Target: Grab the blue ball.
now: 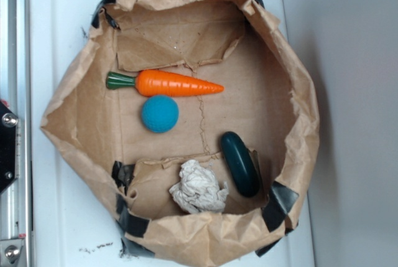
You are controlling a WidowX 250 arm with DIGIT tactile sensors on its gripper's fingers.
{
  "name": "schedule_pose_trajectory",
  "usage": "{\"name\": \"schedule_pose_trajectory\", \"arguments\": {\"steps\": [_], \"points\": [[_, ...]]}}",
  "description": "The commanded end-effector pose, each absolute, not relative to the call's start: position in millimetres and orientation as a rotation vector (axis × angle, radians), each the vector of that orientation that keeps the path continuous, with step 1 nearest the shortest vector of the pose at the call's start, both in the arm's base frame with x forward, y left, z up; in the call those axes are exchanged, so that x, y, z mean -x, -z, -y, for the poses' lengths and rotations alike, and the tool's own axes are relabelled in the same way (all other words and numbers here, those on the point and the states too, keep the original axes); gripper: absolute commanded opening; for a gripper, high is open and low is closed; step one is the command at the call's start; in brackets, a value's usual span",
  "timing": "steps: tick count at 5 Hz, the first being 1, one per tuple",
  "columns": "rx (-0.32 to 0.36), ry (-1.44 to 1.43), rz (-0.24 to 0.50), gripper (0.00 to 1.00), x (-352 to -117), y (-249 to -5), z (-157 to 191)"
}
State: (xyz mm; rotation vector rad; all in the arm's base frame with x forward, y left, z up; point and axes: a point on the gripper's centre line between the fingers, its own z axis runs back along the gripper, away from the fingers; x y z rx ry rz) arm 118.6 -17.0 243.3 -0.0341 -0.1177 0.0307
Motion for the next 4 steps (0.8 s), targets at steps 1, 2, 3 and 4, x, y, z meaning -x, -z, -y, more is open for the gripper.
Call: {"name": "schedule_pose_trajectory", "arguments": {"steps": [1,2,3,4], "points": [[0.034,-0.031,0.118,1.0,-118.6,-243.3,17.0],[0.077,-0.067,0.105,1.0,-128.4,-249.4,32.4],[0.097,-0.117,0.064,1.0,-155.1,-242.0,24.4],[0.11,-0.129,0.066,1.0,-171.4,-232.1,15.9]]}}
